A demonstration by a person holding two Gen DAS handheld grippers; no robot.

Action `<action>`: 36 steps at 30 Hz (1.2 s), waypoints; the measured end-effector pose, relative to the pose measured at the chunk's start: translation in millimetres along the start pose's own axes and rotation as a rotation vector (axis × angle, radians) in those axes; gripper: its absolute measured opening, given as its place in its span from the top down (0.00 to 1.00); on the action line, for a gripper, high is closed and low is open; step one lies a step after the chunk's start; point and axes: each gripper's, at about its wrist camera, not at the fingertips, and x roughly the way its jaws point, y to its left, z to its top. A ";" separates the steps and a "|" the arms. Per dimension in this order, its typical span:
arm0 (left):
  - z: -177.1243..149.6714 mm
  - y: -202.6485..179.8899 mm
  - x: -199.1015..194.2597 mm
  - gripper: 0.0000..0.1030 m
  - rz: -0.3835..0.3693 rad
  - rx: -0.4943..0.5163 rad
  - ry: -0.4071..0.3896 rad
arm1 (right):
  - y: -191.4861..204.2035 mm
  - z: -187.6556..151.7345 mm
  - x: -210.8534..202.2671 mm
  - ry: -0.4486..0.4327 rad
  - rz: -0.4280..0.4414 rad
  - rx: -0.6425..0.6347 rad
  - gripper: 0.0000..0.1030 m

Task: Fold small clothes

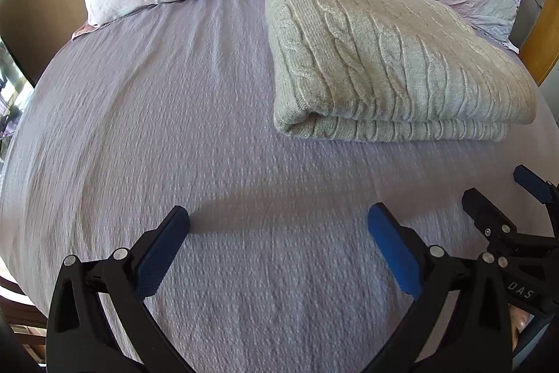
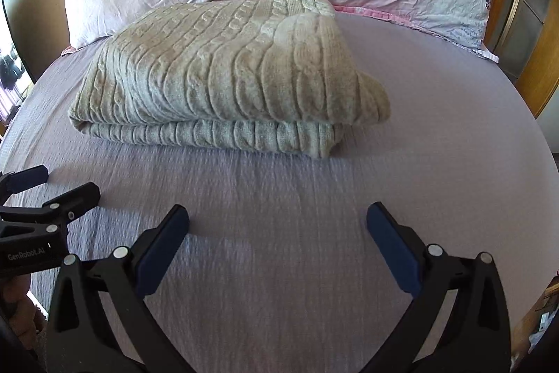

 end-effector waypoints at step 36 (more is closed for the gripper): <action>2.9 0.2 1.2 0.01 0.000 0.000 0.014 | 0.9 0.7 0.2 0.007 -0.004 0.004 0.02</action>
